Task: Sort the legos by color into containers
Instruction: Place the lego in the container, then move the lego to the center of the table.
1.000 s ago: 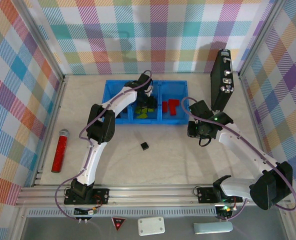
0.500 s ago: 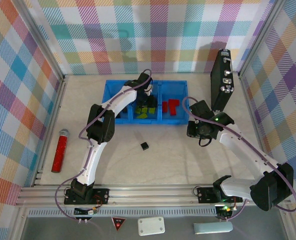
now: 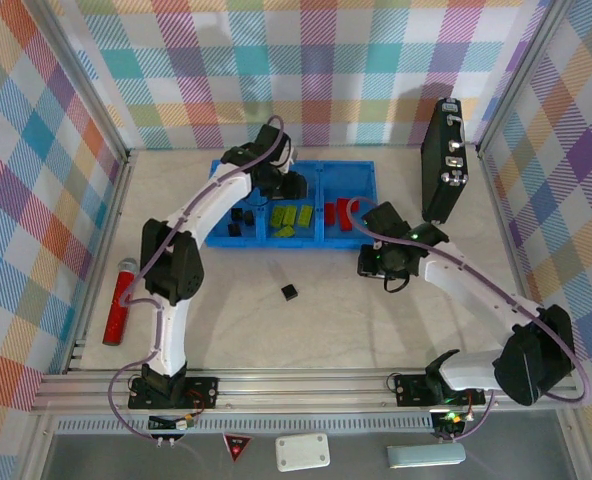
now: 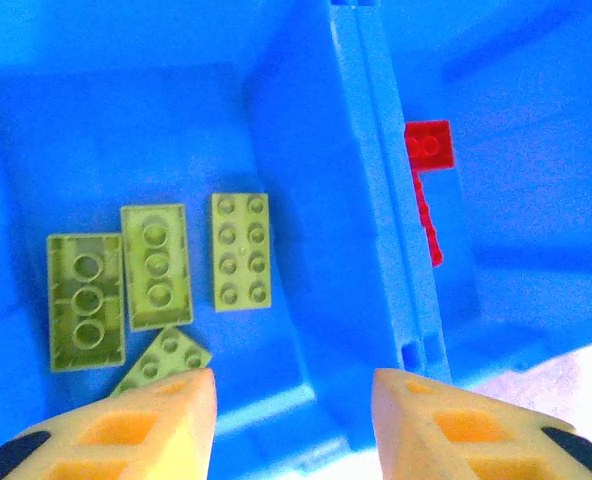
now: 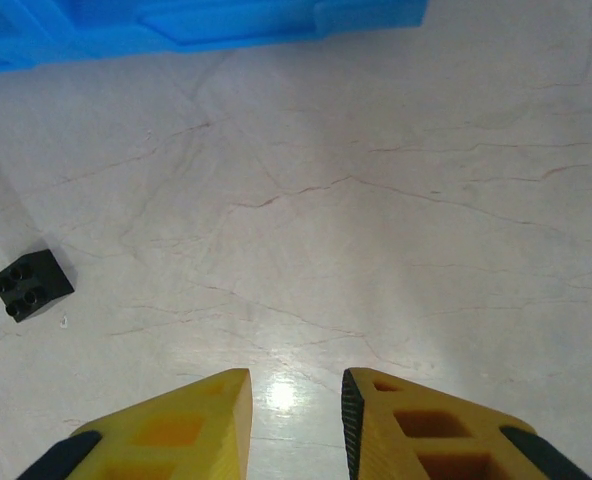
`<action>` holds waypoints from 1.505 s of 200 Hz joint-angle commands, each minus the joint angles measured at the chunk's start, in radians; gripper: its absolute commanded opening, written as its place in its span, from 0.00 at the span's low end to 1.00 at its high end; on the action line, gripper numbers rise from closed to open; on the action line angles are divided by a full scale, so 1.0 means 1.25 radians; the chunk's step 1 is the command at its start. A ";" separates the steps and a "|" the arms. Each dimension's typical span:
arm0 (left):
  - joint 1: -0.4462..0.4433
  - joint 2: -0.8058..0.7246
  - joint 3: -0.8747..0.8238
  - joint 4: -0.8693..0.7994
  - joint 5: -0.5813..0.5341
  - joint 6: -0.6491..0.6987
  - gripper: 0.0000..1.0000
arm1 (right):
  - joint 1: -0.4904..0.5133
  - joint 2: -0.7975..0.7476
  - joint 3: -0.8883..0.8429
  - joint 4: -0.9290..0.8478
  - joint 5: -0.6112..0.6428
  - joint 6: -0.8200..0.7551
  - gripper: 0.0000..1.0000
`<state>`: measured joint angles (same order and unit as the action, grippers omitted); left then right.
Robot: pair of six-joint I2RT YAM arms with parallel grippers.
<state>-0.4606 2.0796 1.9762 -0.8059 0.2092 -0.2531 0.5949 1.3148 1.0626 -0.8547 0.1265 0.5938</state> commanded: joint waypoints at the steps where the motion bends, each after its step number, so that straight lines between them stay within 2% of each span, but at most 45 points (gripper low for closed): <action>1: 0.036 -0.063 -0.068 0.004 0.008 -0.004 0.45 | 0.033 0.031 0.035 0.018 -0.012 0.021 0.32; 65: 0.165 -0.230 -0.276 0.024 0.034 0.014 0.45 | 0.158 0.180 0.130 0.036 -0.008 0.040 0.32; 106: 0.219 -0.322 -0.395 0.012 0.010 0.040 0.46 | 0.226 0.278 0.209 0.026 -0.010 0.040 0.33; 133: 0.222 -0.371 -0.461 0.000 -0.019 0.041 0.46 | 0.249 0.319 0.238 0.026 -0.017 0.039 0.33; 161: 0.222 -0.422 -0.534 0.009 -0.008 0.020 0.46 | 0.255 0.356 0.247 0.037 -0.047 0.030 0.37; 199: 0.221 -0.481 -0.621 0.027 0.003 -0.010 0.47 | 0.255 0.387 0.232 0.108 -0.122 0.029 0.55; 243: 0.213 -0.529 -0.710 0.044 0.013 -0.035 0.47 | 0.255 0.442 0.231 0.180 -0.167 0.027 0.67; 301: 0.197 -0.580 -0.775 0.037 0.002 -0.050 0.48 | 0.257 0.499 0.243 0.236 -0.226 0.042 0.69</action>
<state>-0.2008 1.3994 1.0302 -0.7563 0.2119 -0.2962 0.9104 1.9209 1.3453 -0.6098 -0.0925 0.6300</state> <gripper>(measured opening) 0.475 0.692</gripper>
